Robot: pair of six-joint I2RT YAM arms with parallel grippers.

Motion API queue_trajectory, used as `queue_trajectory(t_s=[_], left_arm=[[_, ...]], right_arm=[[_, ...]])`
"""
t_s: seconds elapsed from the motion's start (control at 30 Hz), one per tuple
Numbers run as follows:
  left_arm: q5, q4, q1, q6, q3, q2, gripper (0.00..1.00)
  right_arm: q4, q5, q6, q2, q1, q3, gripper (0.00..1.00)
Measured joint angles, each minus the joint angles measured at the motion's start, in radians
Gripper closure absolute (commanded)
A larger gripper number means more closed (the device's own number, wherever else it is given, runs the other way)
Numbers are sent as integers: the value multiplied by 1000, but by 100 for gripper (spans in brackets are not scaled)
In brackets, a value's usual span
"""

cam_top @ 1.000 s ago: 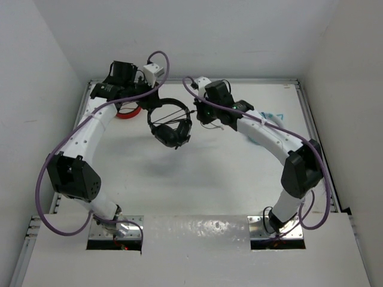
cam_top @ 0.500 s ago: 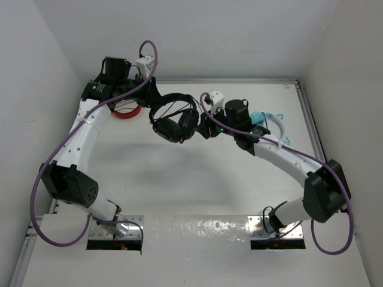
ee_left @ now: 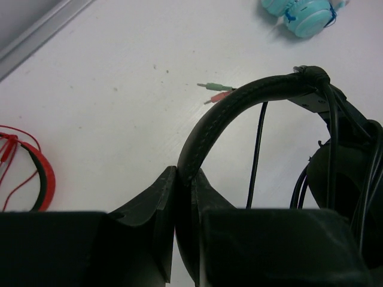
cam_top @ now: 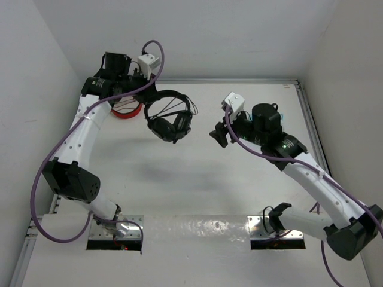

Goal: Wrap the headphones

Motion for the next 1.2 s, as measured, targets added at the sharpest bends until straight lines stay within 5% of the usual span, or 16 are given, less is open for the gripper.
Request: queue_trajectory(t_s=[0.3,0.73,0.83,0.97,1.0,1.03,1.2], left_arm=[[2,8,-1,-27,108,26,100],[57,62,-6,-174,126,26,100],[63,69,-8,-183,126,26,100],[66,77,-8,-197,126,26,100],[66,79,-8,-198,126,26,100],[66,82,-8,-200,126,26,100],[53,88,-8,-212,126,25,100]], right_arm=[[179,10,-71,111,-18,-51,18],[776,106,221,322,-92,-154,17],[848,97,270,375,-92,-124,27],[921,76,341,473,-91,-64,65],[941,73,360,491,-91,-59,93],[959,71,374,504,-91,-58,100],[1019,77,480,502,-104,-81,100]])
